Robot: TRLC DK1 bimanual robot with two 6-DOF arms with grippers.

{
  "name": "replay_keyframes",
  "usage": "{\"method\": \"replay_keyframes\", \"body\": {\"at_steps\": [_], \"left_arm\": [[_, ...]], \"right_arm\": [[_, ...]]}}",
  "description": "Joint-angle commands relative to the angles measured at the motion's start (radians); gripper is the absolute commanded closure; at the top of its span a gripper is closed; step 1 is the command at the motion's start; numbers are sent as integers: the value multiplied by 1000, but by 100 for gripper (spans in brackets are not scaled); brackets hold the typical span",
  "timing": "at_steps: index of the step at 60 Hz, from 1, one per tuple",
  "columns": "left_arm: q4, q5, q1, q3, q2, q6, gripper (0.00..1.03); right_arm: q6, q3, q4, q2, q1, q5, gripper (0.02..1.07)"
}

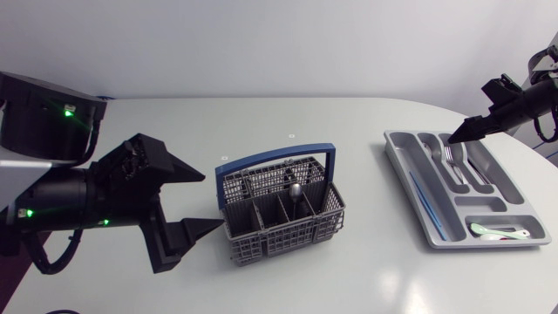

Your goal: Sort the cutlery from the basket into the organizer compartments.

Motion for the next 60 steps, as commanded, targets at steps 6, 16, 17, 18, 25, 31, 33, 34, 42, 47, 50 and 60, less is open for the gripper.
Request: {"method": "replay_keyframes", "body": {"at_steps": [6, 16, 17, 18, 25, 31, 33, 34, 42, 47, 50, 60], "left_arm": [[-10, -11, 12, 13, 8, -20, 5], [-9, -26, 23, 9, 23, -20, 5], [-7, -28, 24, 7, 23, -20, 5], [-7, -29, 26, 6, 23, -20, 5], [-7, -31, 28, -5, 32, -19, 5], [2, -32, 40, -13, 54, -16, 5], [8, -32, 48, -14, 66, -10, 5], [13, -32, 51, -16, 72, -8, 5], [39, -37, 72, -16, 135, -4, 5], [48, -45, 72, -14, 153, -4, 5], [56, -57, 71, -14, 164, -4, 5], [83, -58, 86, -17, 189, 3, 5]], "right_arm": [[15, -227, 82, -155, 75, 13, 6], [15, -411, 145, -286, 173, 13, 6], [17, -425, 149, -298, 183, 13, 6], [17, -437, 155, -306, 190, 13, 6], [20, -543, 189, -381, 255, 13, 6], [26, -615, 218, -432, 301, 13, 6], [34, -641, 232, -450, 321, 13, 6], [38, -652, 240, -458, 328, 13, 6], [63, -718, 266, -491, 399, 13, 6], [93, -761, 298, -505, 443, 13, 6], [106, -784, 312, -514, 473, 15, 6], [147, -830, 347, -530, 546, 21, 6]]}}
